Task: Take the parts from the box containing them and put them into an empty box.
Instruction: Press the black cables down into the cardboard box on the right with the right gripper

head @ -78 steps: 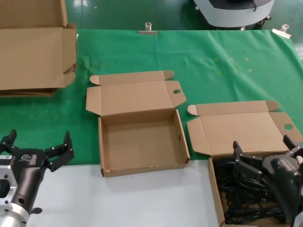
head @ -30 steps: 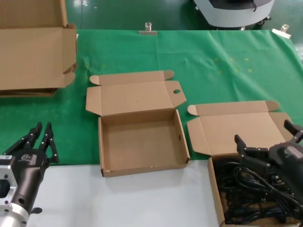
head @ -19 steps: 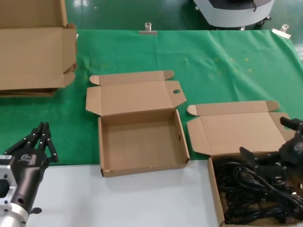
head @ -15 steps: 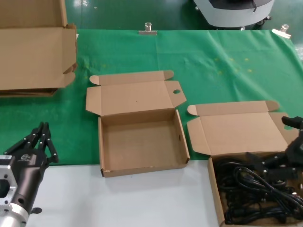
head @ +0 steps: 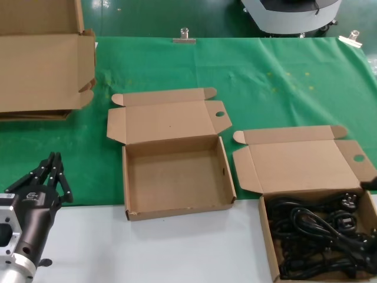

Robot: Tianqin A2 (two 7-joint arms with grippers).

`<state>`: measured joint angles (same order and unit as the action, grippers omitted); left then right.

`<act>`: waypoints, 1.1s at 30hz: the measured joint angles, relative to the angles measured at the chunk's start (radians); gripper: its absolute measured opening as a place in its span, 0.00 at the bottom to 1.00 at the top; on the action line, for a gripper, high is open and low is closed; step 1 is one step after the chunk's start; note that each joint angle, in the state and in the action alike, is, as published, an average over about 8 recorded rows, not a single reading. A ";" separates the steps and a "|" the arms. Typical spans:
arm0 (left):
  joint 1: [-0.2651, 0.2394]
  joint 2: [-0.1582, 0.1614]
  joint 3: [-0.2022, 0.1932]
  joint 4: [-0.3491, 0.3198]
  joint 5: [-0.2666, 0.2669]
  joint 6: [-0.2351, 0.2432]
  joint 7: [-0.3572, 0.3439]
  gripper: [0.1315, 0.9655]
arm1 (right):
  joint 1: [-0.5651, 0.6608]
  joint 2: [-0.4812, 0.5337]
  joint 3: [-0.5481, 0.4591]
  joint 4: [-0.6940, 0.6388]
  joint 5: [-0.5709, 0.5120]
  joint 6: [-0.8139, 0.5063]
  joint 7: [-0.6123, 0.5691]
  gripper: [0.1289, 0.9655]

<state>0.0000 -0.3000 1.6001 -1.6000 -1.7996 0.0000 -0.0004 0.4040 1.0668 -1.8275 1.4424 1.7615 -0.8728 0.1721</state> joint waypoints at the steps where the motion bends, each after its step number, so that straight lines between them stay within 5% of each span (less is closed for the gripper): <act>1: 0.000 0.000 0.000 0.000 0.000 0.000 0.000 0.05 | 0.008 0.000 -0.005 -0.013 -0.008 -0.013 -0.008 1.00; 17: 0.000 0.000 0.000 0.000 0.000 0.000 0.000 0.05 | -0.036 0.013 0.014 -0.104 -0.010 -0.119 -0.164 1.00; 33: 0.000 0.000 0.000 0.000 0.000 0.000 0.000 0.05 | -0.057 0.014 0.034 -0.164 -0.007 -0.163 -0.237 0.90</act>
<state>0.0000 -0.3000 1.6000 -1.6000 -1.7997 0.0000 -0.0004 0.3471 1.0811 -1.7936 1.2785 1.7541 -1.0357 -0.0651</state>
